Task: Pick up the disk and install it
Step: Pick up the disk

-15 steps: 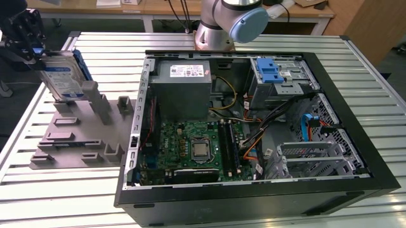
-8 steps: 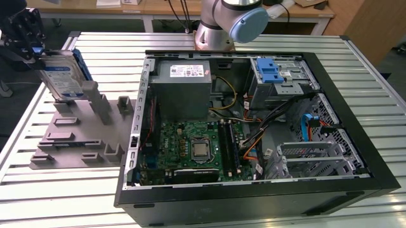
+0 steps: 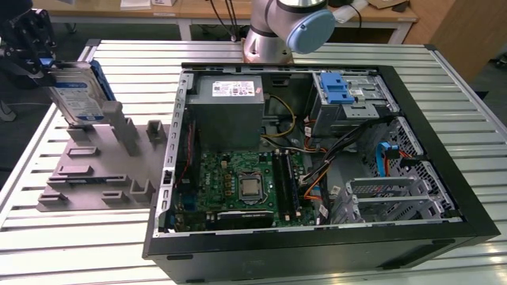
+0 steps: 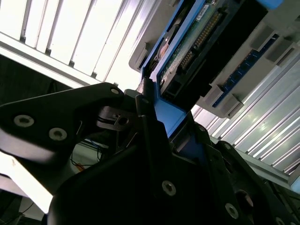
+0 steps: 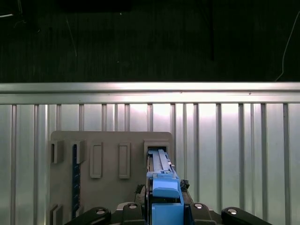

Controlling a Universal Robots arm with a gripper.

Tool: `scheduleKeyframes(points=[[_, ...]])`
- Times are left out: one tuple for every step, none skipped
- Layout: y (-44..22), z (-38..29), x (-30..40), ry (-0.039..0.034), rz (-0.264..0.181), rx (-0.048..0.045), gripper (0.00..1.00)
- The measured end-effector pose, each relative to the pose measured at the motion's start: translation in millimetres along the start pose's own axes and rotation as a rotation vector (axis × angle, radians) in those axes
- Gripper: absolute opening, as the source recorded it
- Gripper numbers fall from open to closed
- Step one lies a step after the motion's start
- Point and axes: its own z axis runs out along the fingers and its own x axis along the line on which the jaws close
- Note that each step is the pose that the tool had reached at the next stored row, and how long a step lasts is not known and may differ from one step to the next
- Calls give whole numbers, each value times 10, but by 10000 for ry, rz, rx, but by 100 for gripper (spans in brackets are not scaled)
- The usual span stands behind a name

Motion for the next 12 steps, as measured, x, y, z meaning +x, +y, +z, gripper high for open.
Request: scheduleKeyframes(points=[[0, -3, 0, 0, 0, 0, 36], [0, -5, 0, 0, 0, 0, 36], [0, -8, 0, 0, 0, 0, 36], [0, -10, 0, 1, 0, 0, 36], [0, -12, 0, 0, 1, 0, 36], [0, -14, 0, 0, 0, 0, 36], [0, -16, 0, 0, 1, 0, 36], [0, -18, 0, 1, 0, -1, 36], [0, -20, 0, 0, 0, 0, 36], [0, -22, 0, 0, 0, 0, 36], [0, -24, 0, 0, 0, 0, 36], [0, -26, 0, 0, 0, 0, 36]])
